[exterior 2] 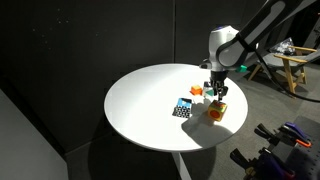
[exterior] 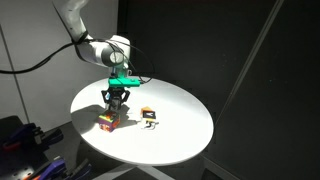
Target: Move the soft orange block to the left
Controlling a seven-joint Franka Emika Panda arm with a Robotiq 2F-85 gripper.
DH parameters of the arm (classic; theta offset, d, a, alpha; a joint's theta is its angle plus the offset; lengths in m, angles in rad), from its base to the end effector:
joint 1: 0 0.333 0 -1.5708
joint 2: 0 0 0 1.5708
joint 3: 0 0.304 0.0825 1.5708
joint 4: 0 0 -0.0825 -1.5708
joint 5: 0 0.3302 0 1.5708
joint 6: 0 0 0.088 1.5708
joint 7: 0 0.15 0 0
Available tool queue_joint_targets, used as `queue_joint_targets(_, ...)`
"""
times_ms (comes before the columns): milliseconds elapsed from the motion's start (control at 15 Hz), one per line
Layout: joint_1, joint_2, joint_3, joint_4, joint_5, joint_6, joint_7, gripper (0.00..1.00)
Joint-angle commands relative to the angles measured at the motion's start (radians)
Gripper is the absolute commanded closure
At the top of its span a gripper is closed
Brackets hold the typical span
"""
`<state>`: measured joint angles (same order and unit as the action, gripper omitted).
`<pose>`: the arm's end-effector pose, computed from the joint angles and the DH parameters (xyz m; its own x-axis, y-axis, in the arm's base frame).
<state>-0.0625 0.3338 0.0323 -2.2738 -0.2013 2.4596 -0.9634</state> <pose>0.4817 -0.0191 0.1899 0.4439 0.8812 -0.1627 0.8851 -0.4595 -0.0740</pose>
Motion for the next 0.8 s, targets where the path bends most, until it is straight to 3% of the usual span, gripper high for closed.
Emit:
queue_joint_targets(0,-0.003,-0.001,0.003,0.011,-0.004,0.002,0.011,0.17)
queue_joint_targets(133,-0.007,-0.013,0.005,0.006,0.006,-0.004,0.011,0.02)
queue_joint_targets(267,-0.008,-0.028,0.004,0.001,0.024,-0.021,0.035,0.00)
queue_joint_targets(733,-0.017,-0.115,-0.015,-0.032,0.147,-0.064,0.311,0.00)
